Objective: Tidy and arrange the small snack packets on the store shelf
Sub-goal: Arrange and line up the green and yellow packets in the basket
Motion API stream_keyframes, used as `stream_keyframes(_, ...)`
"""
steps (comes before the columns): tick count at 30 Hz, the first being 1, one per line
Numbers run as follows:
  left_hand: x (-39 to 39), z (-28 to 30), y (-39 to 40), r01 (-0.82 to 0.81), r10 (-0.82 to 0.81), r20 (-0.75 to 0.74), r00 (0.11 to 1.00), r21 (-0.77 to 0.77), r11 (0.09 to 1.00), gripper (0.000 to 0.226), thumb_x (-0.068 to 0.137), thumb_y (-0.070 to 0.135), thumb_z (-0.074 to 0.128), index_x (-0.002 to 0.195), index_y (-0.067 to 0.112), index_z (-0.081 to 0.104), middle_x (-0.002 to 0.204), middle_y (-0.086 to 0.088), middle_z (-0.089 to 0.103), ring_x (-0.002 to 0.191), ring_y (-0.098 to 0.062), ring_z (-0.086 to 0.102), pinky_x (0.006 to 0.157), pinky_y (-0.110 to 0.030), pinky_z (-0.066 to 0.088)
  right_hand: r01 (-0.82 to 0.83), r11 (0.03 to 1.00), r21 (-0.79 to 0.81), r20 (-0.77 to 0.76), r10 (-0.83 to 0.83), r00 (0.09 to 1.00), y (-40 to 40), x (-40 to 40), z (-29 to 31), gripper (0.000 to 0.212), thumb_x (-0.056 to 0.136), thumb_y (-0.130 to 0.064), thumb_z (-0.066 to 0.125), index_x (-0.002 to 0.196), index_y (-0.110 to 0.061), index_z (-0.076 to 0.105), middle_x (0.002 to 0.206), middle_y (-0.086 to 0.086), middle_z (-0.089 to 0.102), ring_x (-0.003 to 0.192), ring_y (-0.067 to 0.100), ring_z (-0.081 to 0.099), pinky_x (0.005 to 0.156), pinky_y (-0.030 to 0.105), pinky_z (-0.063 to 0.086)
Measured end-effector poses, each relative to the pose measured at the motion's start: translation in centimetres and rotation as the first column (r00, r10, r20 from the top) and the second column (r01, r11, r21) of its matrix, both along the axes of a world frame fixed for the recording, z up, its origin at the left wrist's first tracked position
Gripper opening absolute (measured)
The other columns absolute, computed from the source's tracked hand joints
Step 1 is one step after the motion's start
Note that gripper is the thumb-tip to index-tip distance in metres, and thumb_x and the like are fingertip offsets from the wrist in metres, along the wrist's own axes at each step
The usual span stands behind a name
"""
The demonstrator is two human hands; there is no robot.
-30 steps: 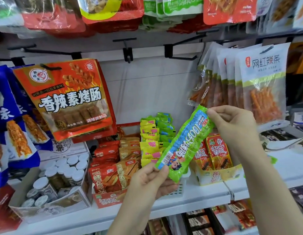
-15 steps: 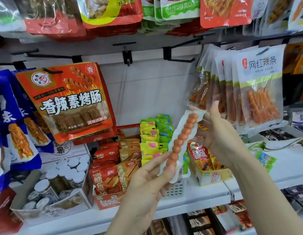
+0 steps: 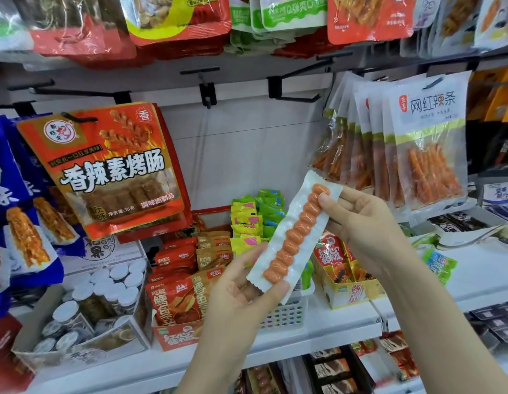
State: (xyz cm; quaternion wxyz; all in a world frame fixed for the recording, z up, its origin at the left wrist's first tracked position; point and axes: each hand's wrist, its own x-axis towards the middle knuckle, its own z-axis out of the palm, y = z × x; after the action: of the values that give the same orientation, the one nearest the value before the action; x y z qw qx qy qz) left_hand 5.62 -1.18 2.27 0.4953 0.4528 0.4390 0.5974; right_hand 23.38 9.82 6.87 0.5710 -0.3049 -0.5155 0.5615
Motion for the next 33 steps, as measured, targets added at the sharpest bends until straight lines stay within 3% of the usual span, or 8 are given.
stream_keyframes(6,0.1,1.0,0.2,0.476,-0.267,0.645,0.716,-0.171,0.863,0.072,0.078,0.067,0.048,0.120,0.013,0.071,0.127,-0.025,0.063,0.101,-0.038,0.070,0.069,-0.037,0.061,-0.168,0.986,0.004,-0.209,0.165,0.964,-0.1,-0.1,0.2,0.024,0.089,-0.008,0.058,0.112,-0.001,0.062,0.098,0.013,0.068,0.095,0.025,0.066,0.085,0.036,0.057)
stream_keyframes(11,-0.5,0.7,0.8,0.391,-0.138,0.809,0.572,-0.121,0.912,0.052,0.080,0.022,0.068,0.126,-0.001,0.059,0.105,-0.027,0.066,0.067,-0.022,0.064,0.055,-0.025,0.058,-0.248,0.969,0.016,-0.126,0.248,0.961,-0.3,0.4,0.0,0.021,0.098,-0.011,0.050,0.116,-0.008,0.061,0.116,0.016,0.064,0.108,0.027,0.062,0.099,0.049,0.050)
stream_keyframes(17,-1.6,-0.2,1.8,0.058,-0.040,0.280,0.959,-0.057,0.997,0.046,0.070,0.009,0.075,0.113,0.025,0.075,0.106,-0.003,0.072,0.078,-0.012,0.063,0.076,-0.024,0.056,-0.413,0.870,-0.270,-0.230,0.358,0.905,0.2,1.7,1.2,0.049,0.096,-0.040,0.039,0.127,-0.009,0.063,0.131,0.019,0.059,0.114,0.036,0.063,0.089,0.045,0.056)
stream_keyframes(19,-1.6,-0.1,1.8,-0.029,0.027,0.100,0.995,0.014,0.999,0.043,0.076,0.010,0.073,0.113,0.032,0.074,0.117,0.002,0.072,0.094,-0.014,0.067,0.084,-0.027,0.055,-0.343,0.906,-0.249,-0.039,0.345,0.938,0.3,1.9,2.0,0.055,0.096,-0.051,0.044,0.117,-0.005,0.066,0.123,0.019,0.066,0.112,0.031,0.066,0.090,0.039,0.056)
stream_keyframes(23,-2.3,0.3,2.5,-0.090,0.100,-0.067,0.993,0.137,0.986,0.041,0.091,-0.002,0.063,0.114,0.030,0.073,0.118,0.006,0.072,0.099,-0.010,0.069,0.080,-0.018,0.053,-0.199,0.980,0.003,0.418,0.179,0.890,0.2,2.2,4.3,0.024,0.086,-0.030,0.064,0.092,-0.012,0.078,0.101,0.009,0.076,0.096,0.020,0.072,0.081,0.025,0.058)
stream_keyframes(26,-3.6,0.7,3.7,-0.159,0.161,-0.007,0.987,0.099,0.982,0.036,0.094,-0.009,0.053,0.105,0.018,0.074,0.103,-0.001,0.076,0.086,-0.016,0.072,0.075,-0.019,0.055,0.005,0.989,0.148,0.434,-0.070,0.898,0.9,2.9,5.9,0.012,0.086,-0.025,0.068,0.083,-0.021,0.079,0.091,0.006,0.077,0.084,0.019,0.074,0.069,0.021,0.058)
stream_keyframes(28,-4.6,0.9,5.0,-0.262,0.276,-0.165,0.947,0.100,0.960,0.034,0.091,-0.014,0.055,0.097,0.015,0.073,0.097,0.000,0.076,0.091,-0.018,0.072,0.076,-0.019,0.054,0.139,0.971,0.196,0.434,-0.213,0.876,1.3,3.4,6.5,0.009,0.086,-0.024,0.071,0.080,-0.026,0.077,0.084,0.000,0.077,0.077,0.018,0.075,0.066,0.027,0.061)
stream_keyframes(33,-4.8,1.6,7.5,-0.217,0.278,-0.597,0.753,0.174,0.960,0.029,0.090,-0.006,0.059,0.101,0.018,0.072,0.103,0.008,0.072,0.098,-0.009,0.066,0.086,-0.014,0.050,0.285,0.847,0.449,0.663,-0.530,0.529,2.3,3.4,5.2,0.010,0.086,-0.039,0.069,0.095,-0.036,0.074,0.070,-0.012,0.073,0.064,0.004,0.071,0.076,0.038,0.059)
